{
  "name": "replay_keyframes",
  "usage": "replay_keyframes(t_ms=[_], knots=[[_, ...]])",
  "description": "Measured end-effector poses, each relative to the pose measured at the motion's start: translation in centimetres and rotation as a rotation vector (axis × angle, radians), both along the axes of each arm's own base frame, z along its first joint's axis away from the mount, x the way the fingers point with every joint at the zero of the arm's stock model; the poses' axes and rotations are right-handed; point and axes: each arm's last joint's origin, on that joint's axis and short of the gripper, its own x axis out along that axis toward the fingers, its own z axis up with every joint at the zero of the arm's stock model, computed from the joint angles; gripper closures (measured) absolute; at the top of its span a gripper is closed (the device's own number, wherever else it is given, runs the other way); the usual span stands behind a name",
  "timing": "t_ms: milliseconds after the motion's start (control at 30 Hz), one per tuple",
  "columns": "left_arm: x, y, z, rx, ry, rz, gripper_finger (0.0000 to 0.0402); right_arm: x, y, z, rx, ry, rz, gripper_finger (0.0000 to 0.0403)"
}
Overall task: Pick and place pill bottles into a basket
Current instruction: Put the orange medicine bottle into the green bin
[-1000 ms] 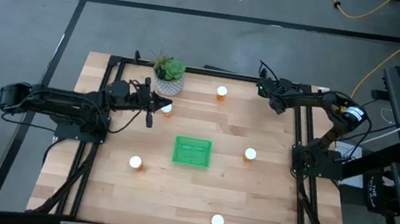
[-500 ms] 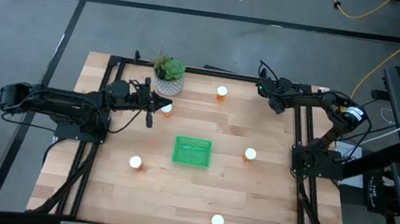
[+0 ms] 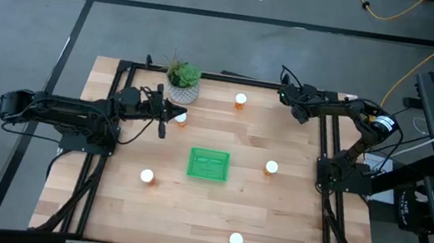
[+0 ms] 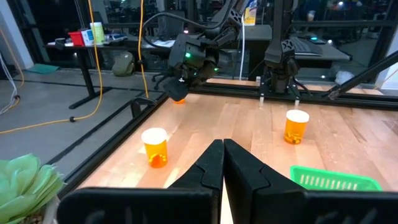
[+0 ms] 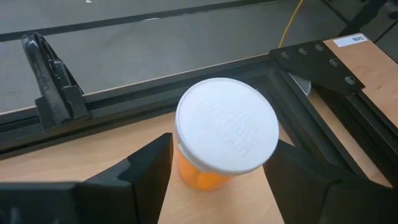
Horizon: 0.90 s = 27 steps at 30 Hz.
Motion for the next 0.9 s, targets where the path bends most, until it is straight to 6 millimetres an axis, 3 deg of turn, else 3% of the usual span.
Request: replay_keyframes(t_ms=[200,467,900], knots=[[0.0,0.0,0.0,0.0,0.0,0.0,0.0395,0.0,0.0,0.0,0.0,0.0,0.0,0.0164],[0.0,0.0,0.0,-0.001,0.0,0.0,0.0396,0.01,-0.01,0.01,-0.001,0.001,0.001,0.0204],[0.0,0.0,-0.01,-0.001,0.001,0.0,0.0395,0.55,0.37,0.02,0.022,0.008,0.052,0.0197]])
